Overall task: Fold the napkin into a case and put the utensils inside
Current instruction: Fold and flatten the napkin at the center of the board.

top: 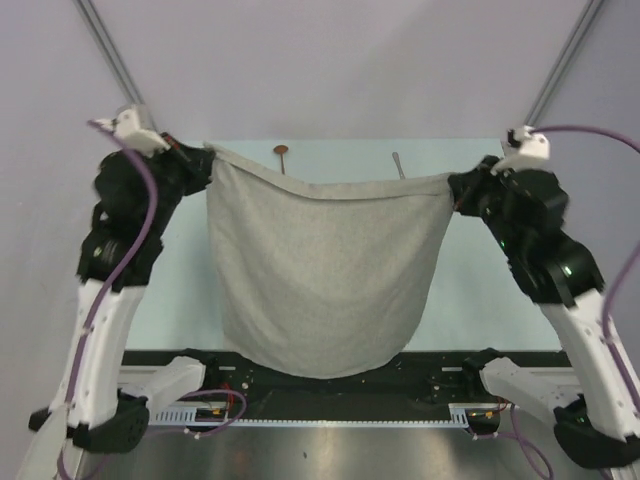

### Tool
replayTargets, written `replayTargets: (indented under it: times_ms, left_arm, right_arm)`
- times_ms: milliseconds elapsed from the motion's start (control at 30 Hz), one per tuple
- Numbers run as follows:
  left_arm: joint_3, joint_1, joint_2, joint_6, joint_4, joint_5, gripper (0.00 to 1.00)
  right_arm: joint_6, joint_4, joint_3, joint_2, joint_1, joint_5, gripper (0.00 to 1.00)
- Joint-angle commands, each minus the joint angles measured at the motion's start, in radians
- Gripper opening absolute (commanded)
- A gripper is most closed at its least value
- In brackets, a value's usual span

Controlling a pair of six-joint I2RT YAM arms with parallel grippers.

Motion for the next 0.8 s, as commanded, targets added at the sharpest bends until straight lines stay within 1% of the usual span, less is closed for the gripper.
replayTargets:
  times_ms: [0,33,67,100,133,167,200,233,333,400,500,533,600,667,733,767]
  left_arm:
    - [-0.055,0.022,0.167,-0.007,0.074,-0.058,0.0]
    - [-0.055,0.029,0.197,-0.014,0.077,-0.063,0.0]
    - [-0.052,0.048,0.261,-0.027,0.088,-0.057,0.0]
    - [-0.048,0.055,0.292,-0.039,0.093,-0.058,0.0]
    - [-0.051,0.062,0.322,-0.05,0.123,-0.056,0.0]
    - [-0.054,0.069,0.389,-0.066,0.137,-0.04,0.0]
    - [-0.049,0.074,0.424,-0.071,0.148,-0.034,0.0]
    - [-0.043,0.075,0.463,-0.074,0.163,-0.035,0.0]
    - [-0.02,0.091,0.594,-0.097,0.191,-0.052,0.0]
    - [0.0,0.1,0.672,-0.111,0.202,-0.044,0.0]
    - [0.05,0.102,0.737,-0.119,0.19,-0.017,0.0]
    - [0.058,0.102,0.76,-0.132,0.164,-0.007,0.0]
    - [0.06,0.102,0.764,-0.148,0.128,-0.021,0.0]
    - [0.041,0.102,0.749,-0.179,0.052,-0.035,0.0]
    - [0.005,0.102,0.723,-0.188,-0.01,-0.038,0.0]
    - [-0.05,0.102,0.682,-0.191,-0.025,-0.035,0.0]
  right_arm:
    - [0.021,0.108,-0.033,0.156,-0.213,-0.18,0.0]
    - [0.04,0.137,-0.056,0.185,-0.286,-0.225,0.0]
    - [0.046,0.178,-0.1,0.232,-0.311,-0.293,0.0]
    - [0.045,0.258,-0.117,0.265,-0.322,-0.303,0.0]
    - [0.043,0.288,-0.12,0.3,-0.336,-0.314,0.0]
    - [0.043,0.327,-0.104,0.337,-0.342,-0.343,0.0]
    - [0.043,0.35,-0.099,0.419,-0.347,-0.354,0.0]
    - [0.043,0.37,-0.088,0.458,-0.357,-0.364,0.0]
    - [0.042,0.386,-0.009,0.639,-0.376,-0.447,0.0]
    - [0.04,0.395,0.036,0.74,-0.379,-0.466,0.0]
    - [0.034,0.363,0.085,0.82,-0.377,-0.498,0.0]
    - [0.032,0.348,0.11,0.855,-0.377,-0.513,0.0]
    - [0.032,0.288,0.128,0.872,-0.38,-0.524,0.0]
    - [0.025,0.235,0.108,0.856,-0.379,-0.523,0.0]
    - [0.02,0.21,0.064,0.819,-0.38,-0.498,0.0]
    - [0.028,0.194,0.012,0.775,-0.382,-0.49,0.0]
